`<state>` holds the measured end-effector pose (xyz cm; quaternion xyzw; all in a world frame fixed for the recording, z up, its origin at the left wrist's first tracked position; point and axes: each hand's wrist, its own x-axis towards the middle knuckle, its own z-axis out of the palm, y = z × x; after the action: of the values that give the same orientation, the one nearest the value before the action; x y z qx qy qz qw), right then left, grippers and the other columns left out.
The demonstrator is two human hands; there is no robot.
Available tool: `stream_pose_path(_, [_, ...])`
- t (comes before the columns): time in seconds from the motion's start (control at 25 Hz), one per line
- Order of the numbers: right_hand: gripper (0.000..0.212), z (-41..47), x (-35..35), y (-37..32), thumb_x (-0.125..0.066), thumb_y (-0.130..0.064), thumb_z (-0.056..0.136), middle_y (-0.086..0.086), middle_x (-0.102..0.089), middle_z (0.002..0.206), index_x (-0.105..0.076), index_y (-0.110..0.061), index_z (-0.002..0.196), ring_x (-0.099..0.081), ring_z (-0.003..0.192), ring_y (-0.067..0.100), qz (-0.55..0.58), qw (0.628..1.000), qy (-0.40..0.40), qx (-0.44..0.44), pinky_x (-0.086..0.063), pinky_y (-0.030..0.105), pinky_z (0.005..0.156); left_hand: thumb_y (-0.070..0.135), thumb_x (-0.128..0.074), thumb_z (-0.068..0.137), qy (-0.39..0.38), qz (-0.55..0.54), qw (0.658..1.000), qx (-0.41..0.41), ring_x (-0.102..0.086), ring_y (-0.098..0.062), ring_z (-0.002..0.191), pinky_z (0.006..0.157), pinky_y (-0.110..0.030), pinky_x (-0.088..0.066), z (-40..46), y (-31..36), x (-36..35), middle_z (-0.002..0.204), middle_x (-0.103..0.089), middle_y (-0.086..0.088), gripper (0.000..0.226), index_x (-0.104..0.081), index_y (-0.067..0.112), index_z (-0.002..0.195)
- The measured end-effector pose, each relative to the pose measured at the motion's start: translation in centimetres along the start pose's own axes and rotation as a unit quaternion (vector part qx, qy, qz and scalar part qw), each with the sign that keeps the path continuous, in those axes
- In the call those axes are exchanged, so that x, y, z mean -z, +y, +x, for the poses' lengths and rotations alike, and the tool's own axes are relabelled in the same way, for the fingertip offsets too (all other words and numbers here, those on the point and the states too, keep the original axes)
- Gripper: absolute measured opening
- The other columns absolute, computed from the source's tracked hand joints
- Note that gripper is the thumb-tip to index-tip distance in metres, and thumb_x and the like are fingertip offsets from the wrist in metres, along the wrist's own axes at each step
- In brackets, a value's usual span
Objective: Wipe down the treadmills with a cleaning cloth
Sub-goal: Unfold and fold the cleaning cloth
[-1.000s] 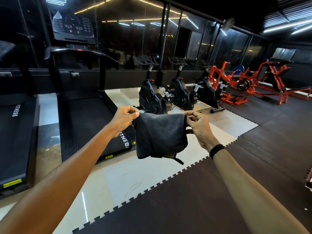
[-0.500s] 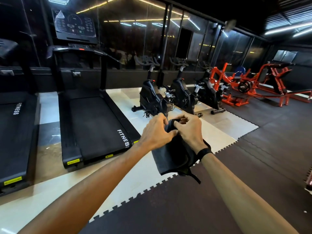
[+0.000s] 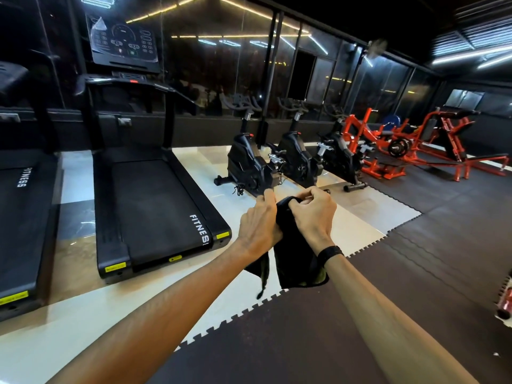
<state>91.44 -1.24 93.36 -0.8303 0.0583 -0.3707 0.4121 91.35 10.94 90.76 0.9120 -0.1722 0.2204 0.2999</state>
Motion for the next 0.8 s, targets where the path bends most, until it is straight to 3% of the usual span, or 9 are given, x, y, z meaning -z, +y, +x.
stream_pose_path(0.08, [0.025,0.3,0.2,0.4,-0.075,-0.006,0.071,-0.020,-0.057,0.065,-0.060,-0.026,0.068,-0.057,0.071,-0.013,-0.007,1.000,0.010,-0.006,-0.038,-0.001,0.060,0.020,-0.066,0.085,-0.004,0.029,1.000,-0.005,-0.057,-0.037,0.075,0.058,-0.039,-0.038,0.1,-1.2,-0.1,0.093,-0.056,-0.009,0.032,-0.040,0.015,0.102])
stream_pose_path(0.16, [0.018,0.8,0.3,1.1,-0.076,-0.009,0.072,-0.016,-0.059,0.070,-0.062,-0.021,0.071,-0.063,0.070,0.002,-0.010,0.999,0.008,-0.043,-0.048,0.007,0.063,0.023,-0.065,0.084,-0.016,0.052,0.999,-0.005,-0.058,-0.034,0.075,0.059,-0.037,-0.037,0.4,-2.4,0.3,0.088,-0.056,-0.006,0.024,-0.045,0.015,0.094])
stream_pose_path(0.24, [0.012,1.4,0.5,1.9,-0.076,-0.015,0.073,-0.006,-0.067,0.076,-0.066,-0.018,0.077,-0.070,0.074,0.023,-0.014,0.994,-0.011,-0.110,-0.061,0.036,0.069,0.021,-0.064,0.082,-0.031,0.052,0.998,0.007,-0.060,-0.033,0.077,0.062,-0.035,-0.038,1.0,-3.4,1.0,0.088,-0.062,-0.004,0.013,-0.057,0.014,0.091])
stream_pose_path(0.28, [0.010,1.6,0.6,2.3,-0.075,-0.019,0.072,-0.002,-0.070,0.077,-0.066,-0.021,0.078,-0.071,0.075,0.027,-0.030,0.990,-0.020,-0.137,-0.061,0.041,0.070,0.020,-0.064,0.082,-0.039,0.051,0.998,0.016,-0.061,-0.032,0.080,0.064,-0.034,-0.038,1.3,-3.9,1.5,0.089,-0.065,-0.003,0.010,-0.062,0.016,0.091])
stream_pose_path(0.44, [0.003,1.5,1.0,3.3,-0.068,-0.020,0.075,-0.007,-0.068,0.075,-0.068,-0.020,0.072,-0.064,0.078,0.023,-0.124,0.979,-0.061,-0.148,-0.044,0.028,0.062,0.017,-0.071,0.083,-0.070,0.026,0.996,0.038,-0.063,-0.025,0.091,0.072,-0.033,-0.046,2.7,-5.1,3.6,0.097,-0.070,-0.001,0.011,-0.073,0.023,0.092])
stream_pose_path(0.56, [0.007,0.9,0.5,2.6,-0.071,-0.009,0.081,-0.002,-0.070,0.076,-0.072,-0.014,0.077,-0.062,0.071,0.013,-0.012,0.983,-0.172,-0.062,-0.044,0.025,0.059,0.011,-0.074,0.080,-0.123,-0.005,0.992,0.010,-0.064,-0.022,0.089,0.072,-0.034,-0.052,3.8,-4.6,4.6,0.093,-0.071,0.001,0.014,-0.076,0.022,0.089])
stream_pose_path(0.64, [0.007,-0.1,0.0,1.1,-0.071,0.003,0.082,0.004,-0.071,0.081,-0.072,-0.004,0.085,-0.062,0.071,0.007,0.052,0.965,-0.256,0.034,-0.046,0.015,0.066,0.006,-0.070,0.075,-0.156,0.004,0.988,0.000,-0.062,-0.024,0.081,0.065,-0.031,-0.050,4.4,-3.7,4.6,0.086,-0.070,-0.003,0.016,-0.077,0.017,0.085])
stream_pose_path(0.72, [0.013,-1.0,-0.8,0.2,-0.065,0.012,0.080,0.009,-0.070,0.085,-0.068,0.002,0.088,-0.062,0.076,0.011,0.080,0.957,-0.262,0.096,-0.047,0.016,0.069,0.003,-0.064,0.071,-0.180,0.003,0.984,0.009,-0.054,-0.028,0.069,0.056,-0.032,-0.044,4.8,-3.2,4.4,0.070,-0.063,-0.011,0.008,-0.072,0.007,0.072])
stream_pose_path(0.8, [0.013,-1.5,-1.1,0.2,-0.062,0.014,0.080,0.012,-0.067,0.087,-0.063,0.004,0.088,-0.062,0.080,0.020,0.115,0.960,-0.237,0.097,-0.049,0.027,0.070,0.003,-0.066,0.071,-0.209,-0.024,0.977,0.035,-0.050,-0.025,0.066,0.056,-0.036,-0.044,5.2,-3.4,4.6,0.070,-0.062,-0.021,0.008,-0.072,-0.002,0.074])
